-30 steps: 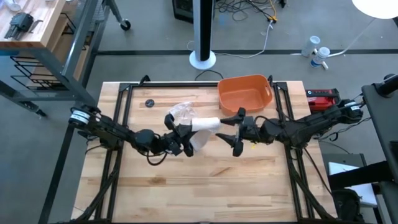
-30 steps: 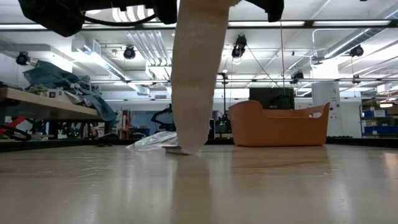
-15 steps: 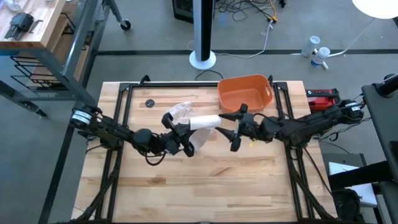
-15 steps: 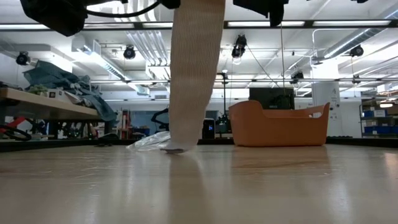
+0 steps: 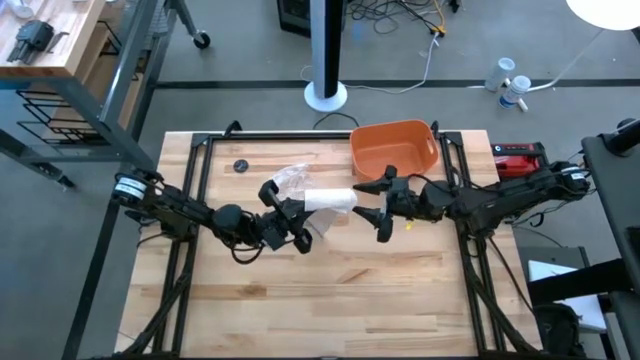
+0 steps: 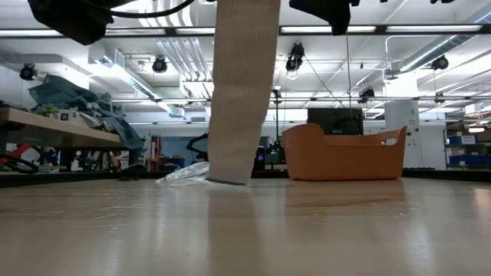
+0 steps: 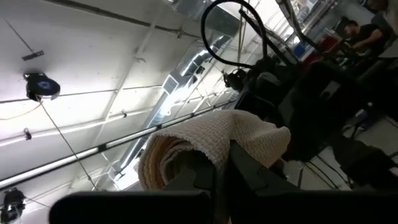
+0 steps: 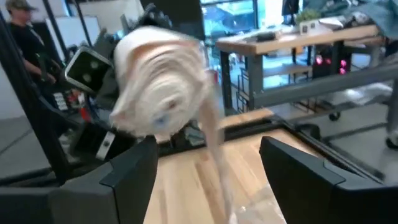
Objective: Roll bandage
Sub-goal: Roll the brown bandage
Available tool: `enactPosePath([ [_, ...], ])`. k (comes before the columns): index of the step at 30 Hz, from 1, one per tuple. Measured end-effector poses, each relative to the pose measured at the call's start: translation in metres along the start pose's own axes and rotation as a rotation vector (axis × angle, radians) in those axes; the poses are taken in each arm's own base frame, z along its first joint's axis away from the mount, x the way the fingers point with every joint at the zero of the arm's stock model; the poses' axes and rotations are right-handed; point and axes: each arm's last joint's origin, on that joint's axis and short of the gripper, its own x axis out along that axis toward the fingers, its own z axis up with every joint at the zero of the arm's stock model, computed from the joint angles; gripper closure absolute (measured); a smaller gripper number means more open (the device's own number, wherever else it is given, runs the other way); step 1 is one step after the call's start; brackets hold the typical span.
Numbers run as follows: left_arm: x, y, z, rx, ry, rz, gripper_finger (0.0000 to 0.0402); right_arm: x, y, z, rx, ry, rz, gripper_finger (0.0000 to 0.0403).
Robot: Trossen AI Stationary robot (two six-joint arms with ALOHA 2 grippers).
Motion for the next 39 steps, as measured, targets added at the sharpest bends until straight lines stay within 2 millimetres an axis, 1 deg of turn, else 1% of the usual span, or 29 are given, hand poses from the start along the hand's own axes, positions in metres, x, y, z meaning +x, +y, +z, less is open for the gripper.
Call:
enactPosePath([
  [4, 0.001, 0.001, 0.001, 0.017, -0.002, 0.006, 0.0397, 0.000, 0.001, 0.002, -0.024, -0.021, 0.009, 0.0121],
  [9, 0.001, 0.001, 0.001, 0.018, -0.001, 0.004, 0.0397, -0.001, 0.004, 0.006, -0.031, -0.046, 0.105, 0.0112],
  [14, 0.001, 0.000, 0.000, 0.008, 0.001, 0.003, 0.0397, -0.001, 0.004, 0.005, -0.032, -0.042, 0.112, 0.0110],
  [22, 0.001, -0.004, -0.001, -0.011, -0.018, -0.050, 0.0397, -0.001, 0.006, 0.013, -0.020, -0.112, 0.119, 0.0113],
  [27, 0.002, -0.003, 0.000, -0.011, -0.016, -0.051, 0.0397, 0.014, 0.009, 0.002, -0.021, -0.060, 0.115, 0.0116],
  [34, 0.002, -0.004, -0.001, -0.010, -0.010, -0.061, 0.0397, 0.024, 0.013, 0.008, -0.039, -0.079, 0.112, 0.0141],
  [37, 0.002, -0.005, -0.001, -0.009, -0.009, -0.062, 0.0396, 0.023, 0.013, 0.013, -0.048, -0.097, 0.112, 0.0169],
  [39, 0.001, -0.005, -0.002, -0.008, -0.008, -0.064, 0.0392, 0.023, 0.014, 0.015, -0.052, -0.106, 0.111, 0.0201],
])
